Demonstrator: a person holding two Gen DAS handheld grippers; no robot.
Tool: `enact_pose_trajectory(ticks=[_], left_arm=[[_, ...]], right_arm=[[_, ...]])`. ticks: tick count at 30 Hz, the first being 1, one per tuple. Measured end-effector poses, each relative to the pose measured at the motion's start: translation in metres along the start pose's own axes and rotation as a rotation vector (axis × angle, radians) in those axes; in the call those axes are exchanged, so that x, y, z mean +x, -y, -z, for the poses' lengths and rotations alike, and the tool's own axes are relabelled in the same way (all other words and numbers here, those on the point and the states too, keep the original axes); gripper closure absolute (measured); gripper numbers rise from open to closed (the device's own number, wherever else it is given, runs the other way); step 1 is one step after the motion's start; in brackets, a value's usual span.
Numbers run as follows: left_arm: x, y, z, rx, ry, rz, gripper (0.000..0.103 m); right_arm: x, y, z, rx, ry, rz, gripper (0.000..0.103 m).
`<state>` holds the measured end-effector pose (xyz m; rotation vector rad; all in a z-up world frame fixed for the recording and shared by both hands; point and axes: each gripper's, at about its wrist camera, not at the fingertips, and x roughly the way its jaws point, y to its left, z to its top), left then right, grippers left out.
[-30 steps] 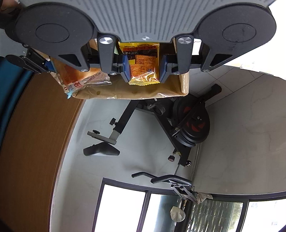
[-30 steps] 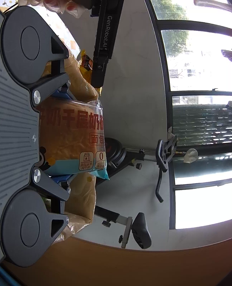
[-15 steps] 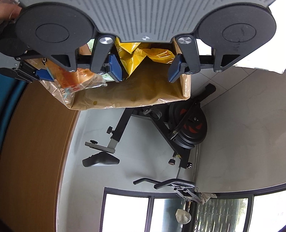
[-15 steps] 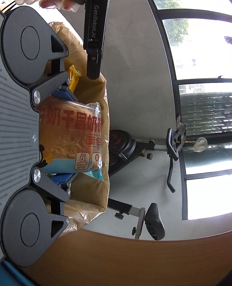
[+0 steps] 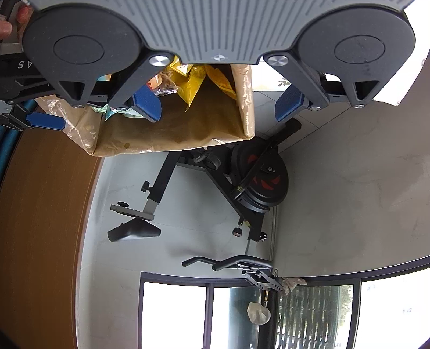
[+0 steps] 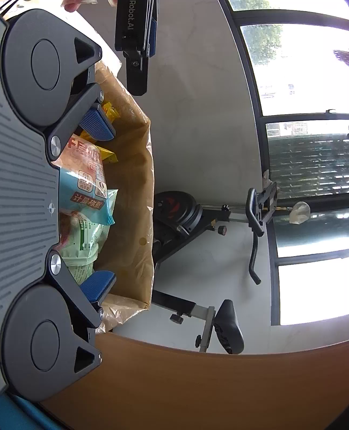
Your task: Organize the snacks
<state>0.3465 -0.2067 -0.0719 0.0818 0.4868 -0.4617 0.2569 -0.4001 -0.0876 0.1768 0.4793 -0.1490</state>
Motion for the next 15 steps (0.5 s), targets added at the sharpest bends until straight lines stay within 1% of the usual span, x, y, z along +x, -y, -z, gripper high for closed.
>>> enact_pose_trajectory(ticks=[2,4,5,7,8,9,10,12,15], left_arm=[[-0.011,-0.004,-0.002,-0.017,0.004,-0.013,0.009],[-0.023,-0.006,-0.005,-0.012,0.009,-0.05,0.008],[-0.029,-0.005,-0.006,0.0,0.01,-0.085,0.008],[-0.046,-0.001,-0.01,0.057,0.019,-0.199,0.008],[-0.054,0.001,-0.011,0.085,0.028,-0.242,0.008],[-0.064,0.0,-0.011,0.101,0.041,-0.26,0.008],[-0.073,-0.002,-0.012,0.099,0.053,-0.254,0.008],[-0.096,-0.012,-0.014,0.058,0.071,-0.233,0.008],[-0.129,-0.026,-0.02,0.005,0.095,-0.253,0.008]], right_arm=[[-0.007,-0.005,-0.005,0.004,0.003,-0.007,0.0],[-0.015,-0.01,-0.013,-0.002,0.005,-0.01,0.0],[-0.02,-0.014,-0.017,-0.009,0.009,-0.013,0.0],[-0.032,-0.023,-0.025,-0.025,0.021,-0.019,0.0],[-0.039,-0.028,-0.029,-0.033,0.029,-0.021,0.0],[-0.046,-0.033,-0.034,-0.039,0.039,-0.022,0.0],[-0.053,-0.039,-0.039,-0.044,0.05,-0.019,0.0],[-0.068,-0.05,-0.047,-0.051,0.078,-0.014,0.0],[-0.089,-0.068,-0.059,-0.052,0.104,-0.035,0.0]])
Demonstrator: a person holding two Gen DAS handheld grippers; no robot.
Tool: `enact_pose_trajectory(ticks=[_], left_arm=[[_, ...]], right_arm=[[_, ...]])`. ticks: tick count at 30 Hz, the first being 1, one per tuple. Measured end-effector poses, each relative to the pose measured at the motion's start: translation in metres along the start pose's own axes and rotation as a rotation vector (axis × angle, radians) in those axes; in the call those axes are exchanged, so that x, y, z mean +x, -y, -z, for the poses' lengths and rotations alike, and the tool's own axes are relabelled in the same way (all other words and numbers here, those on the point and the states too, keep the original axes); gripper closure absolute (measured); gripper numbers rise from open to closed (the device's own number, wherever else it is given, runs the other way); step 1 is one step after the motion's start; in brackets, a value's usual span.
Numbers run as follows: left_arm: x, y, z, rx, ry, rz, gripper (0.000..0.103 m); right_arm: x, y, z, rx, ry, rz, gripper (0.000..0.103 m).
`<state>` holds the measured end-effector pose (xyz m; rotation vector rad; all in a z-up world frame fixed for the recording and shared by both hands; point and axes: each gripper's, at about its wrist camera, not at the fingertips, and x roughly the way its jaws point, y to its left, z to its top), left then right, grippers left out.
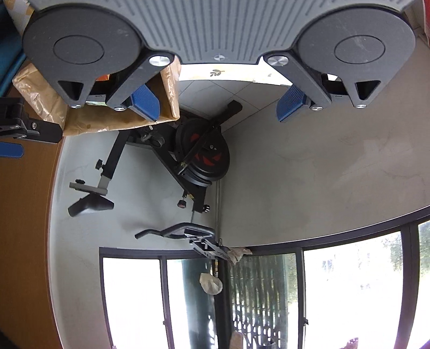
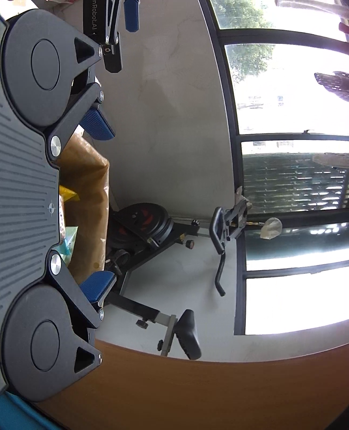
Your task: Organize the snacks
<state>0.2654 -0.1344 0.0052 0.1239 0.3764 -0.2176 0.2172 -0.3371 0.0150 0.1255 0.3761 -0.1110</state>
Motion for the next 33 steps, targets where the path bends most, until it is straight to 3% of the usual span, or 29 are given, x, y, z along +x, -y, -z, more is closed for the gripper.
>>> enact_pose_trajectory(ticks=[8,14,25,33], left_arm=[[-0.072,-0.049,-0.019,-0.088,0.048,-0.089,0.008],[-0.111,-0.069,-0.024,-0.069,0.075,-0.177,0.008],[-0.122,-0.094,-0.027,-0.147,0.064,-0.228,0.008],[-0.122,-0.087,-0.026,-0.127,0.068,-0.256,0.008]], right_arm=[[-0.053,-0.058,-0.031,-0.037,0.076,-0.057,0.0],[-0.074,-0.098,-0.04,-0.046,0.101,-0.116,0.0],[-0.082,-0.135,-0.042,-0.016,0.078,-0.152,0.0],[-0.077,-0.141,-0.039,-0.011,0.057,-0.15,0.0]])
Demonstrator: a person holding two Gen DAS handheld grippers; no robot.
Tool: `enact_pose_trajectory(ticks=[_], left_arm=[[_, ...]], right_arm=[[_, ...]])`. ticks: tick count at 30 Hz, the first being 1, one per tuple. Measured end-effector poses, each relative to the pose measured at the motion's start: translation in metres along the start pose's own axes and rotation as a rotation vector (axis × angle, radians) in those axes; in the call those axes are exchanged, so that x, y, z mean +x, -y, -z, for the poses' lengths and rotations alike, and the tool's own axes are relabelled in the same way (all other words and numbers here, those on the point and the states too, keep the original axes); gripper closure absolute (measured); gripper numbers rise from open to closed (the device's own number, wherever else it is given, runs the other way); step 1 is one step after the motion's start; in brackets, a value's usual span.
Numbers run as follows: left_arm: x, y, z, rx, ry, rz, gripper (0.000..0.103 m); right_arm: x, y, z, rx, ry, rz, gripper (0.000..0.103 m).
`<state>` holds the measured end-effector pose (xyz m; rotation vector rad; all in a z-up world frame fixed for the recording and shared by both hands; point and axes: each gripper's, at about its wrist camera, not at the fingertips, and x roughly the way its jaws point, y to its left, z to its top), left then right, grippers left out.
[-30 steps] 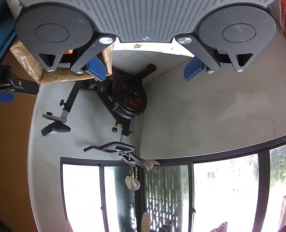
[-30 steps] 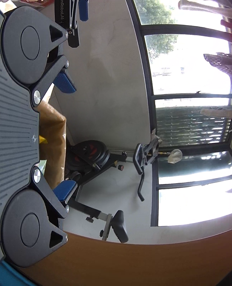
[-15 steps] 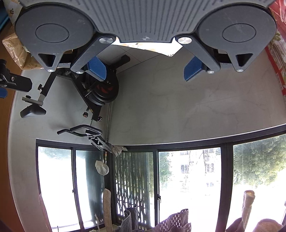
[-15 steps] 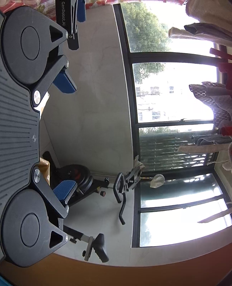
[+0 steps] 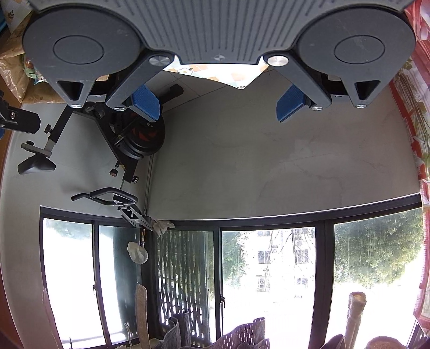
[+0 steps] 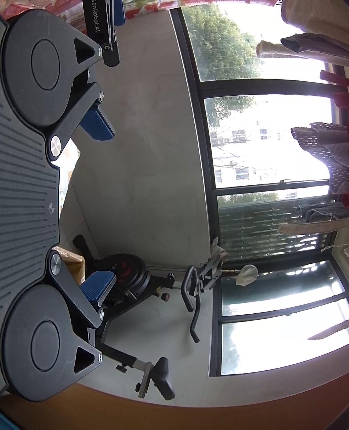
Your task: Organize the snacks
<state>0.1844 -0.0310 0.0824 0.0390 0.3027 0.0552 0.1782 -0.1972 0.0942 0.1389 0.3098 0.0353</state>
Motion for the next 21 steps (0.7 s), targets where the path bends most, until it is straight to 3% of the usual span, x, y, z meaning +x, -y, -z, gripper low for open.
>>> enact_pose_trajectory(ticks=[21], left_arm=[[-0.0042,-0.0024,0.0041,-0.009,0.0,0.032,0.008]], right_arm=[[0.0011,0.0076,-0.0006,0.008,0.004,0.009,0.0]])
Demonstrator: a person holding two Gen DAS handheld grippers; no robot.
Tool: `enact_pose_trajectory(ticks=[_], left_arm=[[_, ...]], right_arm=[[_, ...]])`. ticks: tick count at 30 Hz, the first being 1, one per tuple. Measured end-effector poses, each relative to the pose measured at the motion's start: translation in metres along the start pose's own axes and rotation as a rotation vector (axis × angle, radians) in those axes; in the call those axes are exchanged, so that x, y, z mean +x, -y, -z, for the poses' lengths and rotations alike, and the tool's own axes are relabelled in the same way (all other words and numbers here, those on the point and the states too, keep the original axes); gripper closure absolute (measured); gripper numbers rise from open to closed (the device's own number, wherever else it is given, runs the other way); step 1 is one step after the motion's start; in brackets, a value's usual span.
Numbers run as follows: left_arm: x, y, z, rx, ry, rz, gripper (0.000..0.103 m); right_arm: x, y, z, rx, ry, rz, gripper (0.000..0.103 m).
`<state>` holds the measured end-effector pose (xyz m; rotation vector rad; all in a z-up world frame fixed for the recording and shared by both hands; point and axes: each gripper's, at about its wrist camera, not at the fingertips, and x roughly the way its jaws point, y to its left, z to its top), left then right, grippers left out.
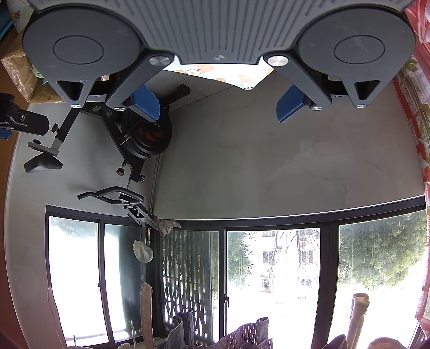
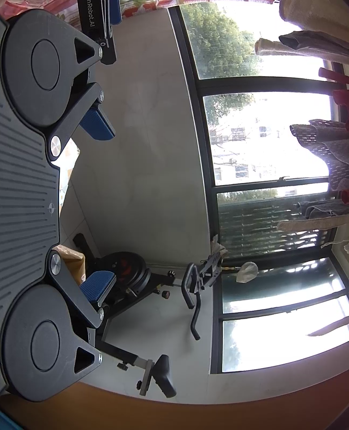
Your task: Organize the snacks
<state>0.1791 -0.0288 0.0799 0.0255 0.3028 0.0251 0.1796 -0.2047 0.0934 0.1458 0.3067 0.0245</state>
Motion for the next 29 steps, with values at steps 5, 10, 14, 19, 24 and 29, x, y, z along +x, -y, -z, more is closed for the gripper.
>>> enact_pose_trajectory(ticks=[5,10,14,19,24,29], left_arm=[[0.0,-0.003,-0.001,0.003,0.001,0.01,0.008],[0.0,-0.006,-0.001,0.005,0.003,0.022,0.008],[0.002,-0.008,0.0,-0.003,-0.006,0.037,0.008],[0.004,-0.01,0.0,-0.002,-0.011,0.043,0.008],[0.004,-0.011,0.001,-0.002,-0.014,0.052,0.008],[0.006,-0.011,0.002,0.001,-0.02,0.056,0.008]], right_arm=[[-0.001,0.003,0.001,0.004,0.001,0.001,0.0],[-0.002,0.006,0.003,0.008,0.0,0.004,0.0],[-0.002,0.006,0.004,0.012,-0.001,0.006,0.0],[0.0,0.006,0.004,0.021,-0.008,0.012,0.0],[0.001,0.008,0.006,0.024,-0.012,0.011,0.0],[0.004,0.008,0.007,0.029,-0.02,0.015,0.0]])
